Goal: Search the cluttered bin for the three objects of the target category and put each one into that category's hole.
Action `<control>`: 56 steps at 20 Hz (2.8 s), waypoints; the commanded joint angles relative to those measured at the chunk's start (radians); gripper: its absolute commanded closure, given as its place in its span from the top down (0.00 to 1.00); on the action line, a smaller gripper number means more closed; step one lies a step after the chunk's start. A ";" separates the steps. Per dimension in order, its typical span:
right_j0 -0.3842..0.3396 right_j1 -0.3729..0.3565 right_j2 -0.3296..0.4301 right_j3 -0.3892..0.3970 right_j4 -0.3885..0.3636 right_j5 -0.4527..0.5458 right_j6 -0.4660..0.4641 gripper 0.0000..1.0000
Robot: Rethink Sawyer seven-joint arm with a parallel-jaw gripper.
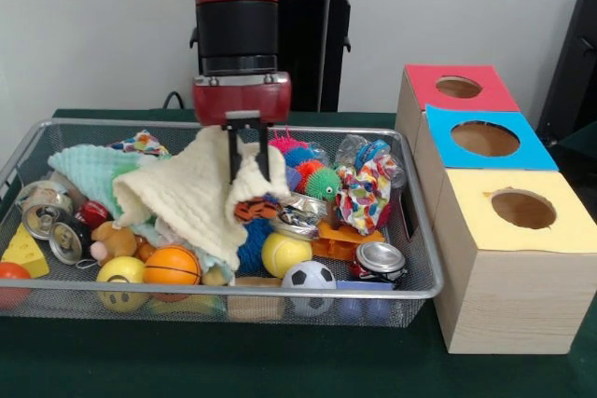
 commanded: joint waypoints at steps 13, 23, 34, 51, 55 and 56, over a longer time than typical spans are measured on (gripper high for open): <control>-0.106 -0.048 0.127 -0.028 -0.004 0.197 0.031 0.00; -0.135 -0.100 0.153 -0.021 0.009 0.259 0.005 0.00; -0.260 -0.153 0.228 -0.039 0.009 0.414 -0.085 0.00; -0.279 0.126 0.254 -0.205 -0.105 0.357 -0.105 0.00; -0.261 0.191 0.244 -0.235 -0.139 0.308 -0.079 0.00; -0.248 0.189 0.232 -0.245 -0.154 0.302 -0.073 0.00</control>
